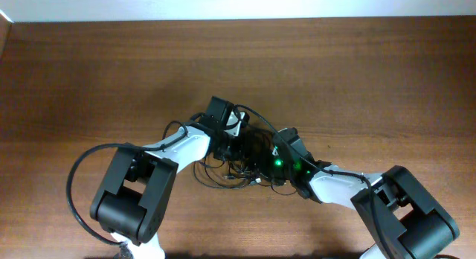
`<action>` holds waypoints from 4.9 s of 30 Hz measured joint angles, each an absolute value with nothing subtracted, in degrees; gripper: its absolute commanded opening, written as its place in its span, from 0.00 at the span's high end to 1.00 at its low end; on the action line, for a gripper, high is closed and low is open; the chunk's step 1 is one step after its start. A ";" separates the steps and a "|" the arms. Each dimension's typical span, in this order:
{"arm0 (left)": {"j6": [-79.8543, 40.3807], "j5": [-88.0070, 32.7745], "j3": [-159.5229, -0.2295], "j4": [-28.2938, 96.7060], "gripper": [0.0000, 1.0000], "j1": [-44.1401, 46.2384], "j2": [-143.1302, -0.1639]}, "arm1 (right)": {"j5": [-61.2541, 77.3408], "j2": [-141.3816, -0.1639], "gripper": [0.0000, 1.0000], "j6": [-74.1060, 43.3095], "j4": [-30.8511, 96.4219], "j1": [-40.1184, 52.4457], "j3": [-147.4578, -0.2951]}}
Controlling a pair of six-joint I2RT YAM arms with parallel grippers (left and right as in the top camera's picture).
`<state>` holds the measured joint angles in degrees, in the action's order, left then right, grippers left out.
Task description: Untangle cables
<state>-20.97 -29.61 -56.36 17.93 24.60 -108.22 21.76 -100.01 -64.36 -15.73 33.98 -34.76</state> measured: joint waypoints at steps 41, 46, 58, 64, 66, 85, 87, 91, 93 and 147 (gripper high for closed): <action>18.50 -86.61 -56.14 25.69 1.00 -9.04 -96.97 | 26.83 -71.05 0.95 -30.09 14.46 22.76 -35.64; 16.80 -84.16 -57.58 25.06 1.00 -14.79 -79.07 | 18.00 -78.89 0.73 -35.53 17.87 21.74 -34.33; 9.69 -69.36 -58.46 31.68 1.00 -10.50 -63.22 | 44.93 -81.41 0.42 -39.55 -12.53 21.85 -33.15; 12.62 -68.90 -58.46 31.73 1.00 -3.97 -63.22 | 53.56 -81.34 0.06 -50.54 -29.87 28.12 -33.58; 12.67 -68.90 -58.46 32.05 1.00 -3.79 -63.22 | 47.51 -81.34 0.01 -54.17 -30.09 32.32 -33.58; 13.06 -71.99 -56.55 32.97 1.00 1.63 -63.66 | 0.60 -78.37 0.96 -79.22 -1.41 37.34 -37.41; 13.06 -71.99 -56.23 33.39 1.00 -4.25 -63.83 | 5.91 -77.69 0.96 -78.70 2.37 34.41 -39.05; 13.08 -74.46 -55.88 35.00 1.00 -15.64 -63.96 | 15.81 -77.36 0.96 -74.63 4.27 31.03 -39.88; 13.06 -75.40 -55.81 37.04 1.00 -18.83 -63.86 | 18.20 -77.52 0.96 -73.36 3.07 30.44 -39.59; -8.69 -21.56 -51.90 20.78 1.00 11.84 -75.31 | 31.90 -79.94 0.95 -37.28 2.57 24.80 -37.36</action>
<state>-8.69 -21.56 -51.90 20.78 11.84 -75.31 31.90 -79.94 -37.28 2.57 24.80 -37.36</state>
